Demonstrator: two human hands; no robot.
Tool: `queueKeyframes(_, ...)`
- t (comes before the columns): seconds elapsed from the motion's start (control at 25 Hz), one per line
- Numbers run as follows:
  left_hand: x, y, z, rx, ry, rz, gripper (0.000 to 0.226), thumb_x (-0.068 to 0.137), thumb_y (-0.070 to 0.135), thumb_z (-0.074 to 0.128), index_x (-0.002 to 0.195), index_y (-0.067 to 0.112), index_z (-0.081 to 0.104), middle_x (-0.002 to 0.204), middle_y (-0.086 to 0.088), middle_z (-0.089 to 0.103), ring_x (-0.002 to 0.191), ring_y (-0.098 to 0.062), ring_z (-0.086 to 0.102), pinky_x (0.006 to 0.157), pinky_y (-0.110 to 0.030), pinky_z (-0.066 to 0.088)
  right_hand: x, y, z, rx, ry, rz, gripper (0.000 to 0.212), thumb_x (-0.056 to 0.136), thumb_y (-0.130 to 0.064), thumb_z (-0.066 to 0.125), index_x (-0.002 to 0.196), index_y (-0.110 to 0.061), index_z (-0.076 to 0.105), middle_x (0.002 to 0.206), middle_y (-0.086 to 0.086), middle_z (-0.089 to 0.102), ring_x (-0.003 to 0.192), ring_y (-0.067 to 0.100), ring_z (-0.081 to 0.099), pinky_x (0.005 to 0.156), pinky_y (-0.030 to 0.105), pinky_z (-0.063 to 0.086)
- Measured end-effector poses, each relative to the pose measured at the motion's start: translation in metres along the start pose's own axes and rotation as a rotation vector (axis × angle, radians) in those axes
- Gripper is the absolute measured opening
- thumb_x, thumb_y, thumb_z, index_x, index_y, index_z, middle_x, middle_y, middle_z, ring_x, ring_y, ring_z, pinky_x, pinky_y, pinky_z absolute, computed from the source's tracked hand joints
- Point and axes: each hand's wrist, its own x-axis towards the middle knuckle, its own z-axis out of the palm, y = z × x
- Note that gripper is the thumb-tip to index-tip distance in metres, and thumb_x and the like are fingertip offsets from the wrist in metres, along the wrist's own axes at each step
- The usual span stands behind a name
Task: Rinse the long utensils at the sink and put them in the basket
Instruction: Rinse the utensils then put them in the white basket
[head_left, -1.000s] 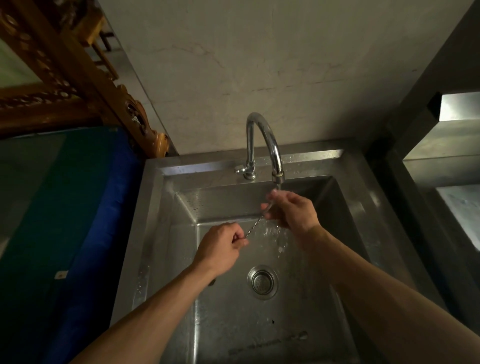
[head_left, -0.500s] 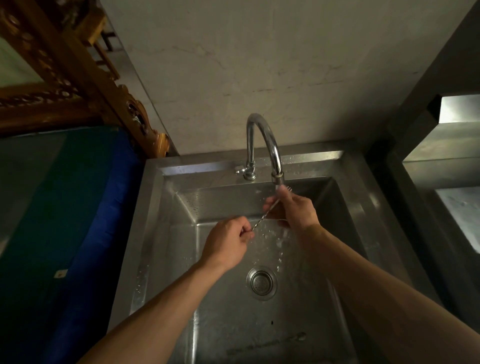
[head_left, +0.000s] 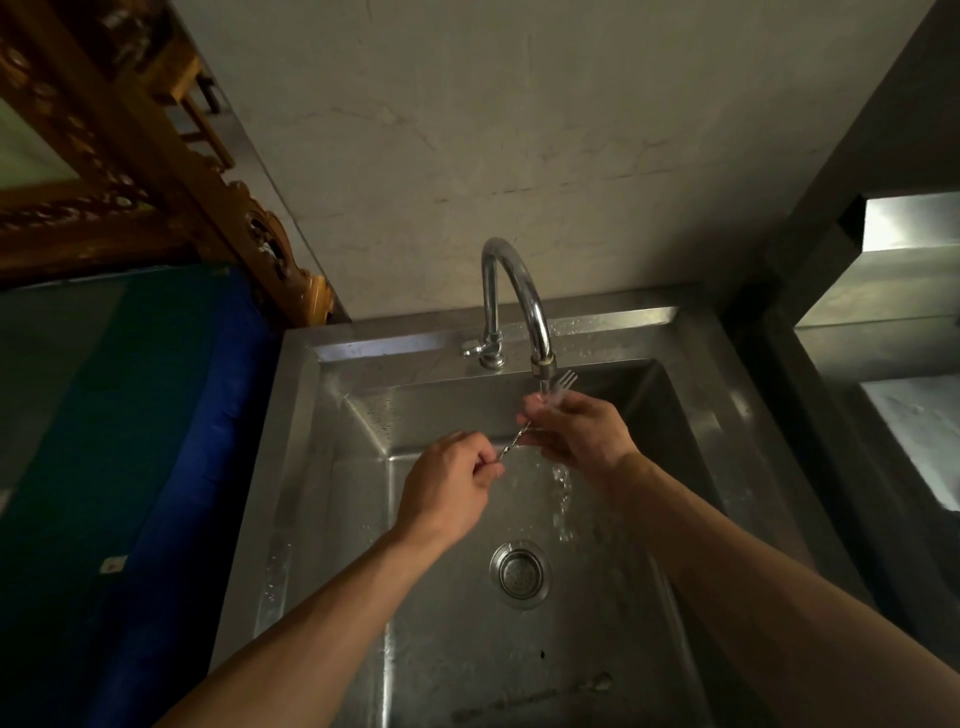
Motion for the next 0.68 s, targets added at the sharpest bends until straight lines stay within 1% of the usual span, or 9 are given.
queueKeyframes(0.08,-0.001,0.002,-0.001,0.014,0.018,0.003,0.011,0.082,0.024,0.07,0.075,0.022,0.062,0.077,0.013,0.057,0.071,-0.008,0.051,0.061,-0.024,0.039,0.002,-0.003,0.005,0.029,0.077,0.048,0.035,0.096,-0.045,0.052,0.097,-0.015,0.071,0.082,0.003,0.078,0.071,0.018,0.073,0.059,0.025,0.05)
queueKeyframes(0.12,0.0,0.001,-0.001,0.019,0.027,-0.002,0.011,0.082,0.025,0.069,0.075,0.023,0.062,0.077,0.013,0.057,0.071,-0.007,0.051,0.061,-0.024,0.038,0.003,-0.004,0.006,0.035,0.084,0.059,0.041,0.098,-0.047,0.047,0.099,-0.013,0.07,0.083,0.005,0.078,0.072,0.019,0.074,0.061,0.027,0.05)
queueKeyframes(0.24,0.0,-0.005,-0.005,0.017,0.036,-0.04,0.011,0.083,0.024,0.07,0.075,0.022,0.062,0.077,0.011,0.058,0.072,-0.01,0.053,0.063,-0.025,0.04,0.003,-0.003,0.005,0.013,-0.045,-0.001,0.024,0.095,-0.026,0.059,0.113,-0.011,0.065,0.088,0.004,0.078,0.079,0.02,0.073,0.066,0.029,0.051)
queueKeyframes(0.32,-0.002,-0.01,-0.007,0.022,0.025,-0.046,0.012,0.083,0.025,0.07,0.075,0.024,0.061,0.076,0.013,0.055,0.07,-0.008,0.052,0.062,-0.024,0.038,0.001,-0.005,0.007,-0.014,-0.078,-0.024,0.022,0.091,-0.024,0.065,0.111,-0.015,0.067,0.088,0.002,0.078,0.079,0.018,0.073,0.067,0.028,0.052)
queueKeyframes(0.36,-0.004,-0.01,-0.007,0.026,0.02,-0.04,0.013,0.083,0.026,0.069,0.074,0.026,0.06,0.075,0.014,0.054,0.069,-0.007,0.051,0.062,-0.023,0.036,0.001,-0.007,0.01,-0.016,-0.054,-0.009,0.022,0.093,-0.03,0.062,0.109,-0.016,0.068,0.086,0.002,0.078,0.077,0.018,0.073,0.066,0.028,0.053)
queueKeyframes(0.44,-0.006,-0.01,-0.008,0.03,0.023,-0.037,0.013,0.084,0.025,0.068,0.075,0.026,0.059,0.076,0.014,0.054,0.07,-0.007,0.05,0.062,-0.024,0.036,0.0,-0.008,0.015,0.01,-0.005,0.047,0.039,0.099,-0.046,0.044,0.105,-0.016,0.068,0.085,0.007,0.078,0.074,0.019,0.074,0.065,0.028,0.051)
queueKeyframes(0.52,-0.007,-0.012,-0.009,0.03,0.029,-0.05,0.013,0.084,0.025,0.068,0.074,0.026,0.059,0.076,0.013,0.053,0.071,-0.009,0.05,0.063,-0.025,0.036,-0.001,-0.008,0.015,0.05,-0.024,0.089,0.053,0.1,-0.055,0.032,0.105,-0.016,0.068,0.09,0.012,0.077,0.077,0.023,0.075,0.066,0.029,0.051)
queueKeyframes(0.6,-0.009,-0.017,-0.01,0.033,0.016,-0.063,0.013,0.084,0.026,0.067,0.074,0.026,0.058,0.076,0.013,0.053,0.073,-0.01,0.052,0.063,-0.028,0.04,-0.003,-0.006,0.013,0.065,-0.082,0.087,0.046,0.1,-0.05,0.039,0.108,-0.015,0.068,0.094,0.011,0.077,0.079,0.023,0.075,0.067,0.029,0.053)
queueKeyframes(0.68,-0.012,-0.022,-0.012,0.039,0.0,-0.072,0.014,0.084,0.026,0.067,0.074,0.026,0.058,0.077,0.013,0.053,0.074,-0.013,0.055,0.065,-0.031,0.046,-0.005,-0.004,0.008,0.1,-0.127,0.05,0.026,0.096,-0.03,0.057,0.114,-0.013,0.067,0.096,0.01,0.077,0.079,0.021,0.074,0.063,0.027,0.054)
